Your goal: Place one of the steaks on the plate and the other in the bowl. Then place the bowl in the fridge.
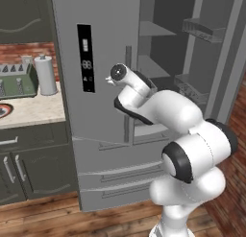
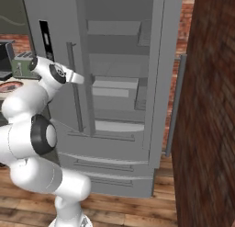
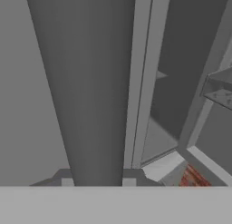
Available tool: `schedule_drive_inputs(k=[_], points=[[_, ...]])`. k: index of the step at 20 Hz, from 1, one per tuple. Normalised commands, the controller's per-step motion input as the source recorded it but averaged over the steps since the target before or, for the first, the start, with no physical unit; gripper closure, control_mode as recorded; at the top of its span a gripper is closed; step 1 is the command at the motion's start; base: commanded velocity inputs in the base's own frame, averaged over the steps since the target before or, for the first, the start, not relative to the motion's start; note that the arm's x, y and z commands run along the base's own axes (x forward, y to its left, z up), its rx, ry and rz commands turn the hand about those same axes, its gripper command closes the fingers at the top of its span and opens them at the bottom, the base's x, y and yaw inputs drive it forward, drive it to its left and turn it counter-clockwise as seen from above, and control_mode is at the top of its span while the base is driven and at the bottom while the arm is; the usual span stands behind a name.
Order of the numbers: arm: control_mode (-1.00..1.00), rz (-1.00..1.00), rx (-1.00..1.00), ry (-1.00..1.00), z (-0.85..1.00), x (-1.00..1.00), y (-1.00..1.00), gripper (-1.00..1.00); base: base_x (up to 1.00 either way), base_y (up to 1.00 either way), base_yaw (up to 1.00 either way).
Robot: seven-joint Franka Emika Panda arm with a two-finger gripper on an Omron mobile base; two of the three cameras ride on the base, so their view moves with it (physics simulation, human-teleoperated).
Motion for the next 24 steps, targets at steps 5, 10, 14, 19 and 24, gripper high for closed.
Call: schedule_drive_inputs(k=[5, 10, 14, 19, 24], points=[[-1.0, -0.2, 0.0, 0.08, 0.0, -0.53, 0.0, 1.0, 0.0, 0.0, 0.0], [-1.0, -0.12, 0.01, 0.0, 0.0, -0.32, 0.01, 1.0, 0.0, 0.0, 0.0], [-1.0, -0.05, 0.0, 0.0, 0.0, 0.0, 0.0, 1.0, 0.0, 0.0, 0.0], [-1.0, -0.04, 0.0, 0.0, 0.0, -0.01, 0.06, -1.0, 0.0, 0.0, 0.0], [-1.0, -0.01, 0.0, 0.0, 0.0, 0.0, 0.01, -1.0, 0.0, 0.0, 0.0]])
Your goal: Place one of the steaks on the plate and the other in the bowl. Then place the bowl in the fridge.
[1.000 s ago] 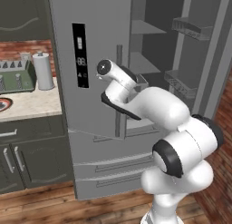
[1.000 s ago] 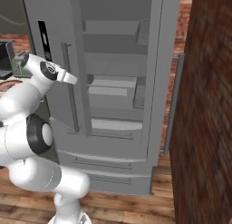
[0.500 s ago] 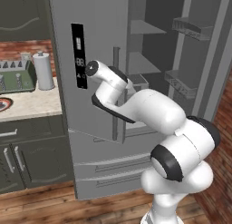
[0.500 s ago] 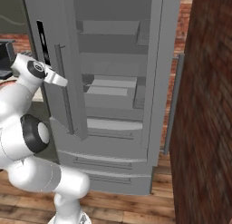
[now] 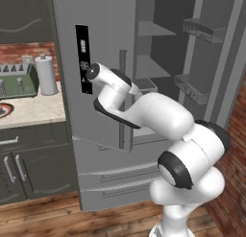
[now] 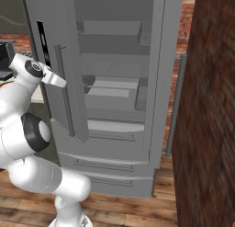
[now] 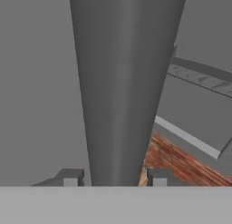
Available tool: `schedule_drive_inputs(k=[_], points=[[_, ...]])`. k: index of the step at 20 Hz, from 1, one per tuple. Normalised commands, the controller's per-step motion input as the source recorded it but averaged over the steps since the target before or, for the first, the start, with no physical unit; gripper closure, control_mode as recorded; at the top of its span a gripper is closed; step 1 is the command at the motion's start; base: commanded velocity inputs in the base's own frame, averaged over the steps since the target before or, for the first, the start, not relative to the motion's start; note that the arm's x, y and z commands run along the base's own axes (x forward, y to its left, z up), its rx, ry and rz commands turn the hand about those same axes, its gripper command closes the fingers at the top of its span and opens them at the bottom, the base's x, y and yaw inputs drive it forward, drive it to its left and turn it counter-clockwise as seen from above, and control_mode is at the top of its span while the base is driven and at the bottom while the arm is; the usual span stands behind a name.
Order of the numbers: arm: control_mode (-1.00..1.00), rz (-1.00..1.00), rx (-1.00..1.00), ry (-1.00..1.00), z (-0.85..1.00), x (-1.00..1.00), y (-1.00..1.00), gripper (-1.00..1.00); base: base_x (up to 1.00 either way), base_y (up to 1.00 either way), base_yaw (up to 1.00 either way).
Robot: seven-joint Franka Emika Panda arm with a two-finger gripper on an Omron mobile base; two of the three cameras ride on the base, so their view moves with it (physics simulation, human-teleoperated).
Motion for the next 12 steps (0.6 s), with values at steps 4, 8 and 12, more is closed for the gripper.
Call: schedule_drive_inputs(k=[4, 8, 12], points=[[-1.0, -0.01, 0.0, 0.0, 0.0, 0.0, 0.04, -1.0, 0.0, 0.0, 0.0], [-1.0, -0.01, 0.0, 0.0, 0.0, -0.16, 0.18, -1.0, 0.0, 0.0, 0.0], [-1.0, 0.0, 0.0, 0.0, 0.0, -0.3, 0.42, -1.0, 0.0, 0.0, 0.0]])
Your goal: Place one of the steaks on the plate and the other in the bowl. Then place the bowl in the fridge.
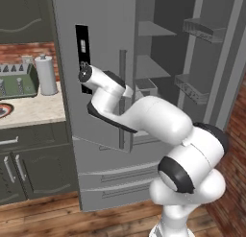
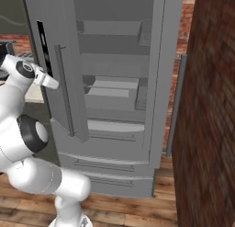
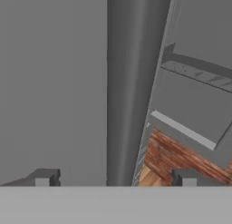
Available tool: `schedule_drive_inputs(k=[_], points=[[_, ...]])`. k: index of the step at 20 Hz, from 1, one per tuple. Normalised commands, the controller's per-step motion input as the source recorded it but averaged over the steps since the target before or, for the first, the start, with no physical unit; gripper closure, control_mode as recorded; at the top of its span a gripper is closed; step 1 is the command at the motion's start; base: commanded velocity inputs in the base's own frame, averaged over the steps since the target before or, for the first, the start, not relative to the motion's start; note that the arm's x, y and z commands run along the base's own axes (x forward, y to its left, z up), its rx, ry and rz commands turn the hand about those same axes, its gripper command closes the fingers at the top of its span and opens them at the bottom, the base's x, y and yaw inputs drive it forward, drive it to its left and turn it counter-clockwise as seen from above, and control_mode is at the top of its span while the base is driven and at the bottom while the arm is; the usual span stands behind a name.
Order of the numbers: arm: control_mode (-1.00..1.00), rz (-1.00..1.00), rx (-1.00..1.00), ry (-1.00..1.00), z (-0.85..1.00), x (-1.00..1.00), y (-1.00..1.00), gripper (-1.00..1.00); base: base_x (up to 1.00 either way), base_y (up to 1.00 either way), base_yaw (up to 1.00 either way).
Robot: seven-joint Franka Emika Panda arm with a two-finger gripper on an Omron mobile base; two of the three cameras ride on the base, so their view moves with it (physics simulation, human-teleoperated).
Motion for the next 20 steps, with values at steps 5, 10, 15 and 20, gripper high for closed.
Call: schedule_drive_inputs(k=[5, 10, 15, 20], points=[[-1.0, -0.01, 0.0, -0.01, 0.01, -0.52, 0.02, -1.0, 0.0, 0.0, 0.0], [-1.0, -0.03, 0.18, 0.0, 0.04, -0.84, -0.74, -1.0, 0.0, 0.0, 0.0], [-1.0, -0.11, 0.46, 0.0, 0.0, -0.68, -1.0, -1.0, 0.0, 0.0, 0.0], [-1.0, -0.09, 0.49, -0.09, 0.01, -0.17, -0.99, -1.0, 0.0, 0.0, 0.0]])
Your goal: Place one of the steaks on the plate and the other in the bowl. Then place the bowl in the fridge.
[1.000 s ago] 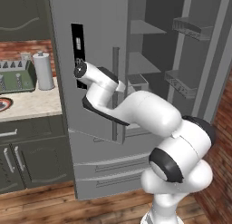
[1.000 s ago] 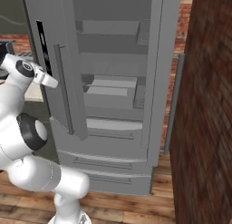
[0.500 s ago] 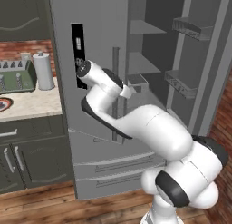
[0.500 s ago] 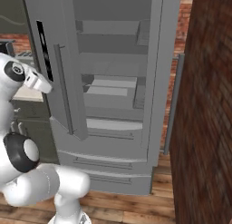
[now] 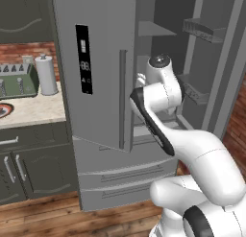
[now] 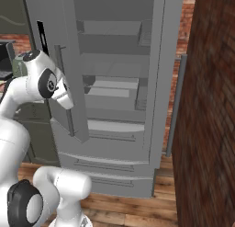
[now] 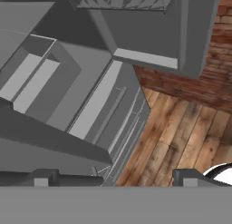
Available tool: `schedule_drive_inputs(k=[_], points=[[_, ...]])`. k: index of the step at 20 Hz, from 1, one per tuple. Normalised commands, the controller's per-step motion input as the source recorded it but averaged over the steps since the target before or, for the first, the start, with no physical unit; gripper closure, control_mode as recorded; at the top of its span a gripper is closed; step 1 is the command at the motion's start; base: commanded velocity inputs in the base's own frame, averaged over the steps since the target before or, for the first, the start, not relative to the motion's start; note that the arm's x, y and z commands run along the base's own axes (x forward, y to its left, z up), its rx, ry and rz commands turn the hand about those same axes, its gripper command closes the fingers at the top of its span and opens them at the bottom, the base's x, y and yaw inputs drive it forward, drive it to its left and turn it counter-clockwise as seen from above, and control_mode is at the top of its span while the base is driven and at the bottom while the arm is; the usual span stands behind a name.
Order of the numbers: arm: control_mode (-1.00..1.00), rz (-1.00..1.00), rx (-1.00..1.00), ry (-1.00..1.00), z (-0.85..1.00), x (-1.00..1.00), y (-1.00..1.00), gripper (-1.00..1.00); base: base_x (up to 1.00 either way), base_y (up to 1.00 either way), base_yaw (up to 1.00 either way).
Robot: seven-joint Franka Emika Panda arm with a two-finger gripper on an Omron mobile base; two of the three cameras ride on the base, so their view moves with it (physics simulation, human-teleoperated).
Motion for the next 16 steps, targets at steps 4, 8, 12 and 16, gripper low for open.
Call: schedule_drive_inputs(k=[4, 8, 12, 16], points=[[-1.0, -0.07, 0.58, 0.0, -0.19, 0.63, -0.99, -1.0, 0.0, 0.0, 0.0], [-1.0, -0.01, 0.64, 0.01, -0.53, 0.86, -0.65, -1.0, 0.0, 0.0, 0.0], [-1.0, 0.1, 0.44, -0.04, -0.6, 0.92, -0.09, -1.0, 0.0, 0.0, 0.0], [-1.0, 0.15, 0.29, -0.04, -0.62, 1.0, 0.37, -1.0, 0.0, 0.0, 0.0]])
